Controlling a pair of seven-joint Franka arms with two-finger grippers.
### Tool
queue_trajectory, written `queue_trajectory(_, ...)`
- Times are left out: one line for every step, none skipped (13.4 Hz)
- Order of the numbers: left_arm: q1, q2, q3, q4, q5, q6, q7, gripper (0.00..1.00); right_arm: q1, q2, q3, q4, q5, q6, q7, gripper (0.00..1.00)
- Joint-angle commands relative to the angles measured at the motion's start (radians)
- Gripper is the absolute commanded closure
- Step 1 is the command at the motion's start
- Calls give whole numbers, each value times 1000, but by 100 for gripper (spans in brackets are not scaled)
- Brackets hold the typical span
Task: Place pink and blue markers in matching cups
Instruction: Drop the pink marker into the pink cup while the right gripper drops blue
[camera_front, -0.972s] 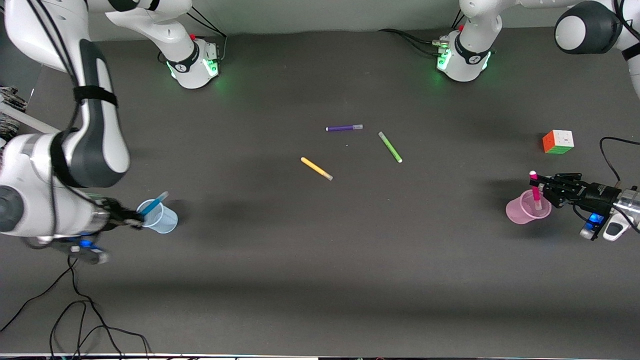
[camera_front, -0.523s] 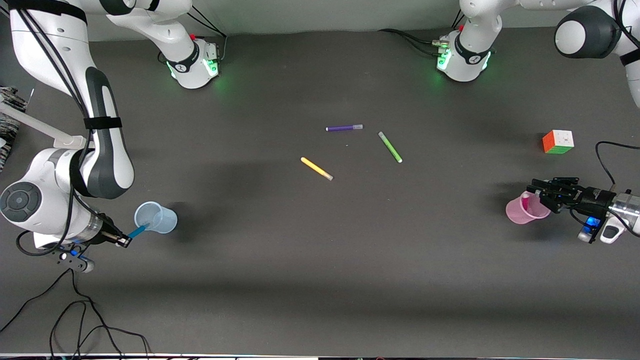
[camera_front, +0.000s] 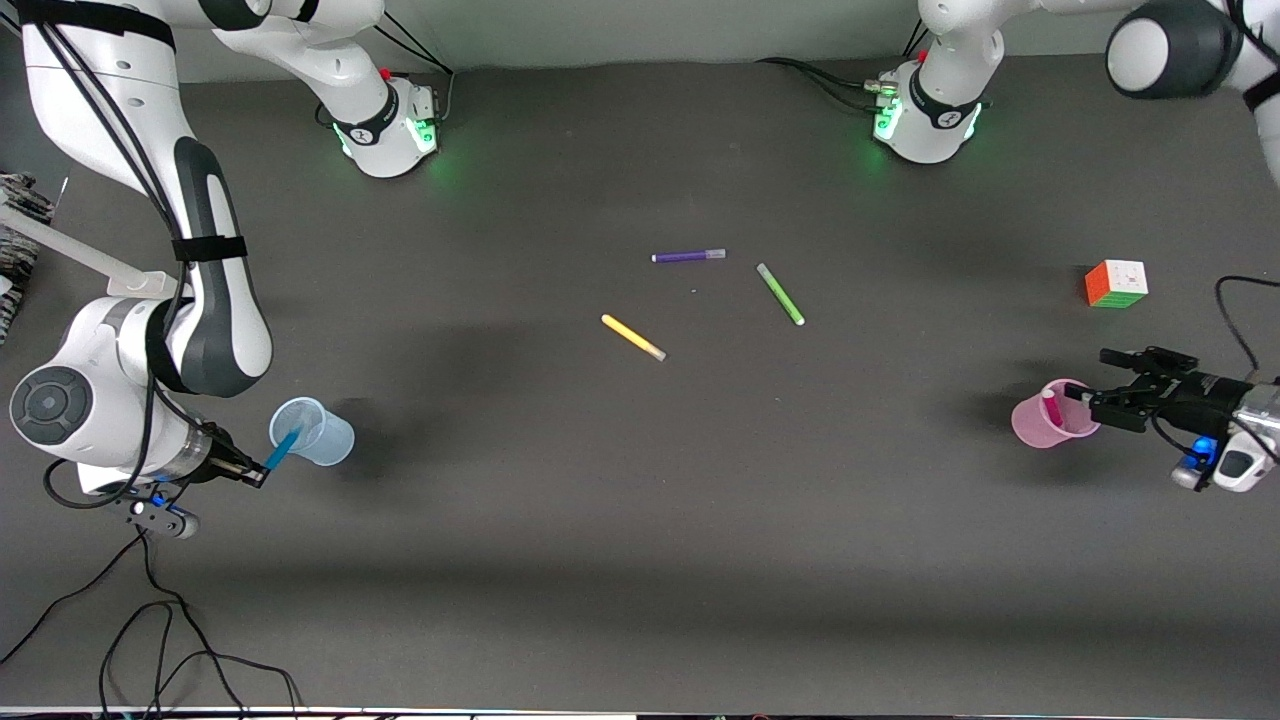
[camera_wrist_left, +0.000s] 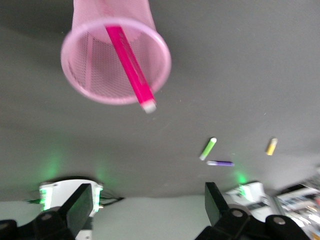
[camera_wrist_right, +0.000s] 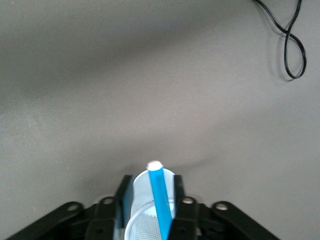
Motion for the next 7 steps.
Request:
queue_trajectory(-123, -217, 18, -125, 155, 41, 3, 1, 6, -19, -1, -8, -25, -44, -15, 0)
queue_trajectory(-166, -289, 18, -174, 200, 65, 3, 1, 6, -25, -1, -2, -25, -64, -17, 0)
queue_trajectory(-194, -361, 18, -226, 225, 85, 1, 1, 9, -26, 1, 3, -25, -82, -15, 0)
queue_trajectory(-215, -433, 18, -285, 240, 113, -4, 1, 18, -28, -1, 3, -25, -85, -15, 0)
queue_trajectory(-244, -508, 18, -356, 265, 149, -5, 1, 20, -29, -1, 3, -29, -85, -15, 0)
queue_trajectory(-264, -588, 17, -442, 288, 198, -5, 1, 18, -31, -1, 3, -47, -87, -15, 0)
queue_trajectory(-286, -660, 17, -517, 303, 240, -8, 1, 17, -32, -1, 6, -51, -87, -17, 0)
